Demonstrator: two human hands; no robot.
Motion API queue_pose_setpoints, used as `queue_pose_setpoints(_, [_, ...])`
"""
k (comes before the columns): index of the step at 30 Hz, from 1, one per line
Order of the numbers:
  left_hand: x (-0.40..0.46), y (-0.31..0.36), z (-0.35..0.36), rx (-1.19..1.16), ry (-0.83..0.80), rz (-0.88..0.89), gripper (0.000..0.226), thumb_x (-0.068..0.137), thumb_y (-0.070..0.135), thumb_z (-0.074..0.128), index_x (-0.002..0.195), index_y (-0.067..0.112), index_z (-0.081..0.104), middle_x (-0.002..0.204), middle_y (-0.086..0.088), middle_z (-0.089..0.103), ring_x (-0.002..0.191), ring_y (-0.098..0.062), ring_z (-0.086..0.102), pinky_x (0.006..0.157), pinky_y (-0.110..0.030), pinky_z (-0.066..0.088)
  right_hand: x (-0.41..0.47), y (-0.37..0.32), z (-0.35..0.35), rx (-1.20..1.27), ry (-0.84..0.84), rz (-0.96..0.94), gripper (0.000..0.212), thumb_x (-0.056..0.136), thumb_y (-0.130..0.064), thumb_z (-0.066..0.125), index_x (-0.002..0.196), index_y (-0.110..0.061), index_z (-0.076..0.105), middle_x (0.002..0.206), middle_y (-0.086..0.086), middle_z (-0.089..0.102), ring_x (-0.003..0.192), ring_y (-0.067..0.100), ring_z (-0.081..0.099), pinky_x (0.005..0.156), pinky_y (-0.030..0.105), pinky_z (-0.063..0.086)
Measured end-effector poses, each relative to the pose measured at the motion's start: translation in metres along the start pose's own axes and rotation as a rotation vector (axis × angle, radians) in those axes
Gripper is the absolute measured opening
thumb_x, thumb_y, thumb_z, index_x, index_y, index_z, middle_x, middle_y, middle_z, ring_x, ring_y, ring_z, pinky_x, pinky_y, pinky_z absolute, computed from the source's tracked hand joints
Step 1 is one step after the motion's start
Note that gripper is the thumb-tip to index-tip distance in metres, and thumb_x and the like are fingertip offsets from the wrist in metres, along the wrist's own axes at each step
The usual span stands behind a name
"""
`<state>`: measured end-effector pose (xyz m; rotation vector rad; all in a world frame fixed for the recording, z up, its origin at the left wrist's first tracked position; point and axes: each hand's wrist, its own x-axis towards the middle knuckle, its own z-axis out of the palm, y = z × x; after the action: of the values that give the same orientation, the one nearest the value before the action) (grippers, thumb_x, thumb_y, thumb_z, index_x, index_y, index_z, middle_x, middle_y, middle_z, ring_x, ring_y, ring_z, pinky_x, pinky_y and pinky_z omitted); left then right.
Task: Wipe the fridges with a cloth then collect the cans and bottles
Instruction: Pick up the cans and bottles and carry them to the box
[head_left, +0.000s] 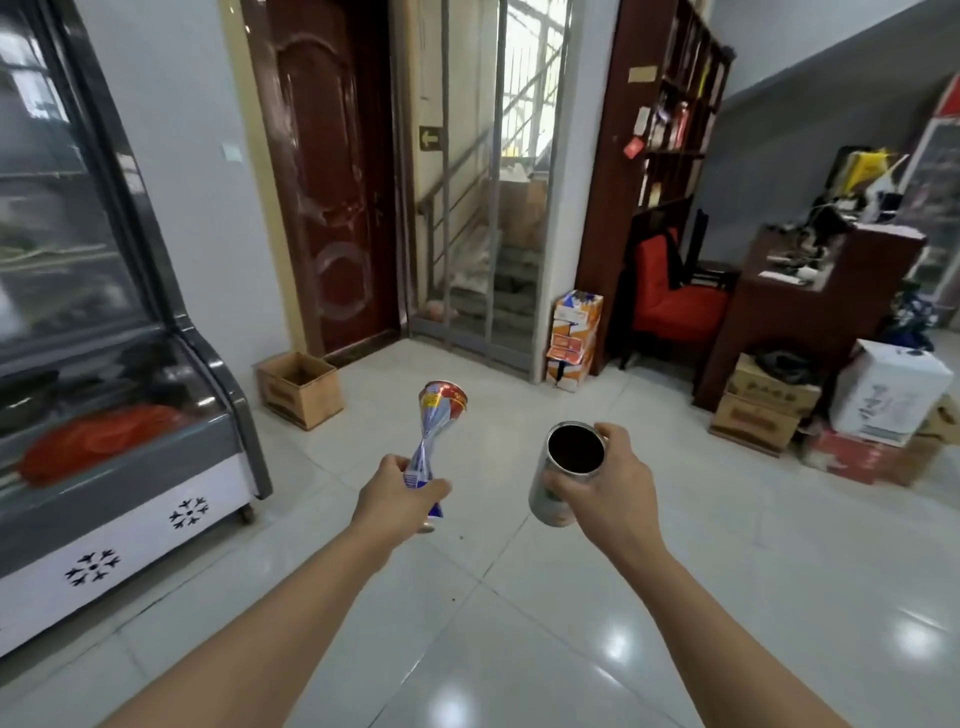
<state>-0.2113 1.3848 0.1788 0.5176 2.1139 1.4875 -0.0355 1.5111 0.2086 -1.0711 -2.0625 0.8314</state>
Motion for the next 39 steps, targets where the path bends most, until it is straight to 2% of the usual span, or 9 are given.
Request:
queue_pose_setpoints(5, [0.091,0.044,0.041,-0.021,0.066,-0.026,0.038,0.079,0.023,0.071,0.105,0.018,0.044,0.091,0.001,0.054,0.077,-0.011,0.058,0.048,-0.019,0.050,0.127,0.020,0.011,0.009,-0.063,-0.043,0.072,0.070,-0.032,0.079,0.130,-0.018,0.042,0.119,0.000,0.060,0.109,0.020,0.056,0.086,0.038,0.051])
queue_pose_setpoints(11, [0.196,0.078,0.079,-0.017,0.095,-0.033,0.044,0.080,0.023,0.070,0.114,0.014,0.044,0.106,-0.007,0.055,0.091,-0.020,0.060,0.067,-0.031,0.057,0.251,0.041,0.042,0.007,-0.110,-0.073,0.073,0.069,-0.031,0.080,0.130,-0.019,0.042,0.119,-0.003,0.061,0.108,0.018,0.057,0.084,0.036,0.052])
queue_pose_setpoints(13, [0.237,0.089,0.091,-0.013,0.092,-0.024,0.044,0.080,0.023,0.070,0.115,0.013,0.044,0.107,-0.008,0.055,0.093,-0.021,0.060,0.068,-0.032,0.057,0.293,0.047,0.055,-0.001,-0.120,-0.089,0.073,0.069,-0.031,0.080,0.130,-0.019,0.042,0.120,-0.003,0.060,0.108,0.018,0.057,0.084,0.036,0.052])
queue_pose_setpoints(15, [0.283,0.098,0.103,-0.007,0.092,-0.012,0.044,0.080,0.023,0.070,0.114,0.014,0.044,0.106,-0.008,0.056,0.090,-0.019,0.060,0.065,-0.030,0.057,0.338,0.054,0.070,-0.005,-0.110,-0.103,0.073,0.069,-0.031,0.081,0.130,-0.019,0.043,0.120,-0.003,0.060,0.108,0.018,0.056,0.083,0.033,0.052])
queue_pose_setpoints(21, [0.433,0.146,0.140,0.032,0.082,0.012,0.040,0.081,0.028,0.069,0.110,0.019,0.043,0.106,-0.006,0.056,0.080,-0.013,0.058,0.044,-0.015,0.044,0.475,0.064,0.105,0.001,-0.067,-0.086,0.073,0.068,-0.030,0.081,0.129,-0.019,0.043,0.119,-0.003,0.060,0.107,0.016,0.056,0.078,0.027,0.048])
queue_pose_setpoints(25, [0.510,0.180,0.169,0.060,0.069,0.006,0.038,0.081,0.028,0.069,0.106,0.021,0.041,0.096,0.000,0.053,0.073,-0.010,0.055,0.033,-0.009,0.038,0.557,0.074,0.122,0.021,-0.042,-0.075,0.074,0.068,-0.030,0.082,0.130,-0.020,0.043,0.120,-0.003,0.059,0.107,0.016,0.056,0.077,0.026,0.048])
queue_pose_setpoints(29, [0.584,0.200,0.194,0.078,0.066,0.013,0.038,0.080,0.028,0.069,0.104,0.023,0.040,0.093,0.001,0.054,0.075,-0.012,0.058,0.037,-0.011,0.041,0.637,0.087,0.147,0.039,-0.056,-0.078,0.071,0.067,-0.030,0.083,0.127,-0.021,0.044,0.119,-0.004,0.060,0.107,0.016,0.055,0.074,0.022,0.045])
queue_pose_setpoints(36, [0.730,0.236,0.242,0.031,0.203,-0.011,0.037,0.078,0.025,0.070,0.105,0.020,0.044,0.100,-0.004,0.058,0.077,-0.013,0.060,0.044,-0.016,0.046,0.812,0.118,0.197,0.083,-0.113,-0.163,0.070,0.066,-0.032,0.082,0.125,-0.020,0.046,0.114,-0.005,0.061,0.107,0.016,0.056,0.085,0.037,0.052])
queue_pose_setpoints(39, [0.787,0.251,0.258,-0.012,0.277,-0.043,0.035,0.077,0.023,0.070,0.104,0.015,0.048,0.100,-0.008,0.061,0.073,-0.012,0.060,0.041,-0.016,0.045,0.890,0.125,0.218,0.093,-0.185,-0.178,0.071,0.065,-0.032,0.082,0.125,-0.021,0.046,0.114,-0.005,0.061,0.105,0.017,0.057,0.085,0.038,0.051])
